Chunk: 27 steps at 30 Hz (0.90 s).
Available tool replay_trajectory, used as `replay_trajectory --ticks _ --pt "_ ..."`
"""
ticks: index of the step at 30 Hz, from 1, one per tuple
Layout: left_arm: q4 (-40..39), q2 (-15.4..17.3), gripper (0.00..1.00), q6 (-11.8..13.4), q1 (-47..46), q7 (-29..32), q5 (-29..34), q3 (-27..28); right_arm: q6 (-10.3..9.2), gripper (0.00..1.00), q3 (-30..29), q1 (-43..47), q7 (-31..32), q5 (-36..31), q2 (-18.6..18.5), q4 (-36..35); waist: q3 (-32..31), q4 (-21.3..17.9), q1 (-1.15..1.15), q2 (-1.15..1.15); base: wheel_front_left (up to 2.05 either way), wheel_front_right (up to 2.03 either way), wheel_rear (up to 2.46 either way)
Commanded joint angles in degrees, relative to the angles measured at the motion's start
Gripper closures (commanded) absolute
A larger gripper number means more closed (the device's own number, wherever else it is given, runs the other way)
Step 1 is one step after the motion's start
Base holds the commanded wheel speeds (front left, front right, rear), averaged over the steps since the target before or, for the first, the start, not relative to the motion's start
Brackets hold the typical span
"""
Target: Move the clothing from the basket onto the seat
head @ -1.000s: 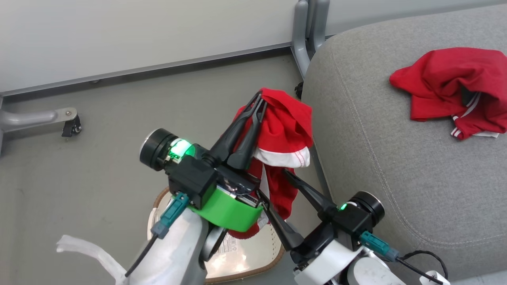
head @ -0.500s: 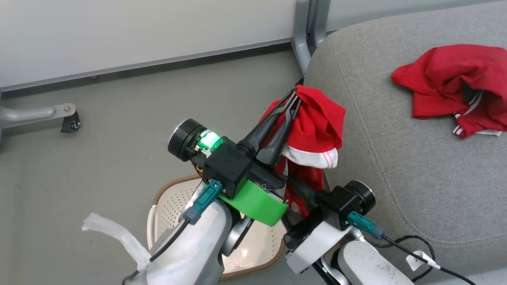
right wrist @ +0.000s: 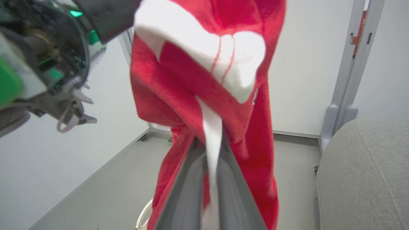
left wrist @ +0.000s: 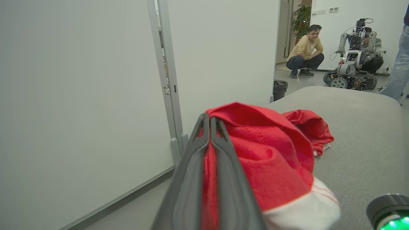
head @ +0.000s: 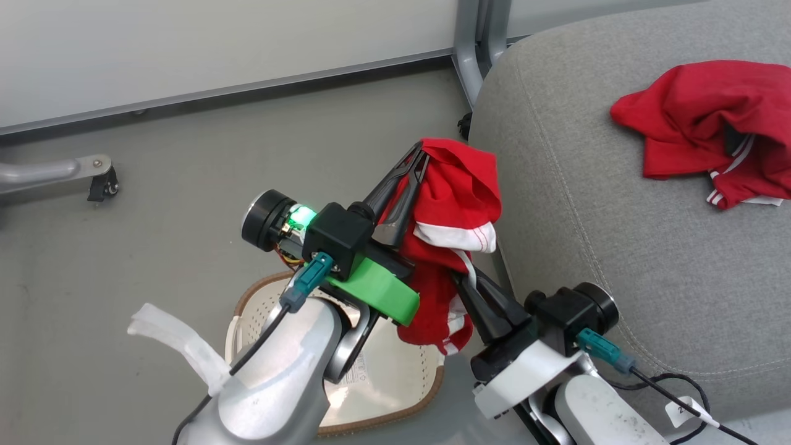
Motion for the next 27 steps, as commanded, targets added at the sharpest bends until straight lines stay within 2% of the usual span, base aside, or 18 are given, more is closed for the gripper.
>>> replay_trajectory --ticks 1,3,4,5,6,27 --pt "0.47 0.07 1.0 0.34 -1.23 -0.45 0.14 0.08 -0.06 1.0 -0.64 0.72 -0.17 -0.37 -0.33 -0.52 0.0 -0.19 0.0 0.0 0.0 0.0 0.0" --pt "1.16 0.03 1.0 0.46 -1.4 -0.65 0.17 -0.01 -0.06 1.0 -1.44 1.04 -0.18 -0.63 -0.27 -1.16 0.04 -0.34 0.0 0.0 0.0 0.0 0.0" --pt "1.44 0.01 0.56 0.48 -1.44 -0.9 0.11 -0.07 -0.06 1.0 -1.63 1.24 -0.18 -0.71 -0.23 -1.32 0.07 -0.42 0.0 0.0 0.0 0.0 0.0" --pt "1.57 -0.01 0.07 0.54 -1.44 -1.03 0.07 -0.12 -0.06 1.0 -1.83 1.34 -0.18 -0.78 -0.21 -1.48 0.11 -0.49 0.0 0.0 0.0 0.0 0.0" --pt "1.7 -0.01 0.0 0.53 -1.48 -1.07 0.13 -0.17 -0.06 1.0 -2.05 1.37 -0.18 -0.86 -0.21 -1.69 0.17 -0.55 0.0 0.0 0.0 0.0 0.0" --pt "2.91 2.27 0.0 1.78 0.29 -2.08 -0.13 -0.12 -0.06 1.0 -6.85 3.46 -0.18 -2.71 0.63 -4.99 -0.21 -1.6 0.0 0.0 0.0 0.0 0.0"
